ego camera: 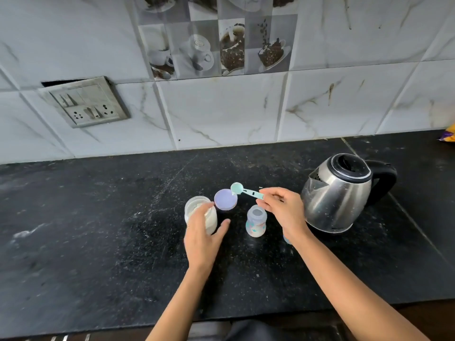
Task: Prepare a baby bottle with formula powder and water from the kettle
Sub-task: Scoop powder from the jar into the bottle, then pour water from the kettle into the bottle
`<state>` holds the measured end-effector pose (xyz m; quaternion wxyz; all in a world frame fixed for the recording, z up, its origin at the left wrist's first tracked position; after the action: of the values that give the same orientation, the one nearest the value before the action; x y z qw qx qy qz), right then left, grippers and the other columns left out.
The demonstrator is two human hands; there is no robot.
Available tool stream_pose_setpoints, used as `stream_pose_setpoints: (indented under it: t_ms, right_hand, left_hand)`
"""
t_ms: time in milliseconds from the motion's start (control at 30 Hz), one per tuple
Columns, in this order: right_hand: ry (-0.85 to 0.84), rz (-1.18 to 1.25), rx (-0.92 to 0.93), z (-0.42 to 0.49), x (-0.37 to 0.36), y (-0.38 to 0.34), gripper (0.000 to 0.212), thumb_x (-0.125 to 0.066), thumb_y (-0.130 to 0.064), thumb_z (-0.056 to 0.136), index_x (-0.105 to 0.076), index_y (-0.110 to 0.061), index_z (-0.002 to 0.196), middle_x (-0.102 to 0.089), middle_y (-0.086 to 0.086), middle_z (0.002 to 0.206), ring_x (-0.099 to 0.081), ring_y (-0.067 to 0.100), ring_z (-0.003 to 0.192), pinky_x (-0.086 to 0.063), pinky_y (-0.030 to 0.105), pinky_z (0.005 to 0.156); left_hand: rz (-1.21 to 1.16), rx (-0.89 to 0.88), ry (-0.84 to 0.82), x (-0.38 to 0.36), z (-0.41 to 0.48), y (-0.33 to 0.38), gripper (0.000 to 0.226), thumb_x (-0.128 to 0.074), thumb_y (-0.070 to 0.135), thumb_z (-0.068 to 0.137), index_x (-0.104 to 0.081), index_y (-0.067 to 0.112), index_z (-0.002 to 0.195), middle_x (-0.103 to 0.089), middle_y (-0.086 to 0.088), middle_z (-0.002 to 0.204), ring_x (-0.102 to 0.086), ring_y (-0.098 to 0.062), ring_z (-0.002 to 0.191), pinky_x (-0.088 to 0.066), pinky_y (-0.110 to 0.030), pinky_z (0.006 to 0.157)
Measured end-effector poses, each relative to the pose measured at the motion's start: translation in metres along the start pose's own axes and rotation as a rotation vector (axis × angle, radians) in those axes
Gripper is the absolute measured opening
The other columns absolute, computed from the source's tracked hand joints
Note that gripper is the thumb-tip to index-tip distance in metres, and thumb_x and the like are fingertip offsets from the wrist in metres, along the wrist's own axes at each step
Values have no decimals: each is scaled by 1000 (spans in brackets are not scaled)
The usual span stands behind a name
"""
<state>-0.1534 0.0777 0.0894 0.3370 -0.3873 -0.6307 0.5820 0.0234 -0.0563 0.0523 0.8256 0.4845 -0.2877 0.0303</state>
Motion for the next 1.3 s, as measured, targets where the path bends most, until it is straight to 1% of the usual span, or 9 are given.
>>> stream_pose_setpoints:
  t_ms: [100,233,367,567,767,867,1033,1133,1300]
  right_hand:
    - [-86,-108,20,8,-32,-3,17,-62,0,87,-75,-11,91,-75,7,83,-74,14,73,-57,19,66]
    - [-213,-362,131,14,-76,-9,20,-61,1,83,-75,-14,85,-73,1,74,-71,12,67,-58,22,68]
    - [-307,-565,190,16,-107,-7,12,-63,-6,84,-74,-13,84,-69,-4,61,-68,8,58,-55,19,60]
    - [-313,-715,238,22,-120,0,3,-72,-14,78,-73,-16,80,-68,-7,73,-64,5,72,-56,28,74]
    - [-111,-563,266,13,-83,-4,6,-69,-20,84,-73,-16,83,-68,-12,76,-62,1,71,-51,20,67]
    - [23,-447,351,-1,-45,-16,5,-69,-17,85,-73,-19,87,-67,-17,78,-62,-2,72,-53,15,66]
    - [308,-299,501,-18,34,-37,6,-65,-21,89,-69,-24,92,-68,-16,87,-61,-6,80,-44,5,65]
    - [495,-355,594,-14,82,-48,7,-63,-19,91,-67,-21,97,-63,-9,92,-60,2,84,-42,6,70]
    - [672,-601,687,14,157,-63,24,-56,-20,95,-65,-3,109,-63,10,107,-54,19,99,-43,20,85]
  left_hand:
    - [-14,91,88,26,7,-22,72,-82,29,70,-44,33,130,-47,22,127,-42,-1,118,-32,-21,97]
    - [25,208,-36,33,17,-44,81,-80,39,72,-38,29,140,-49,8,138,-45,-9,122,-33,-22,93]
    - [58,209,-154,28,27,-48,83,-79,43,71,-39,27,141,-50,9,139,-46,-11,125,-35,-22,94]
    - [55,142,-187,23,29,-47,70,-77,42,72,-45,29,133,-57,10,128,-53,-13,116,-43,-27,86]
    - [40,89,-146,25,28,-39,85,-77,40,75,-32,23,145,-41,5,147,-38,-15,133,-37,-32,105]
    - [21,-33,-135,18,25,-15,84,-76,37,76,-28,29,145,-37,11,148,-31,-9,135,-29,-23,102]
    - [-74,-119,-286,-19,18,16,85,-77,40,76,-27,33,145,-30,26,145,-19,11,135,-18,-8,105]
    - [-63,-144,-374,-45,12,24,85,-77,40,75,-31,26,145,-34,22,142,-16,27,122,-12,6,96]
    - [-67,-26,-442,-79,0,21,86,-77,44,74,-29,30,145,-40,12,146,-35,0,130,-27,-18,103]
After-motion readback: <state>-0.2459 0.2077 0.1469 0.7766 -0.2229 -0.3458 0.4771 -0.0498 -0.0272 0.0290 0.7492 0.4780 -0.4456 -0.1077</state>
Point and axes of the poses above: each hand's wrist, its own z-axis towards the middle knuckle, its own x-axis out of the back of the hand, y = z × x, the point moved 5 cm from there along z, towards the middle knuckle
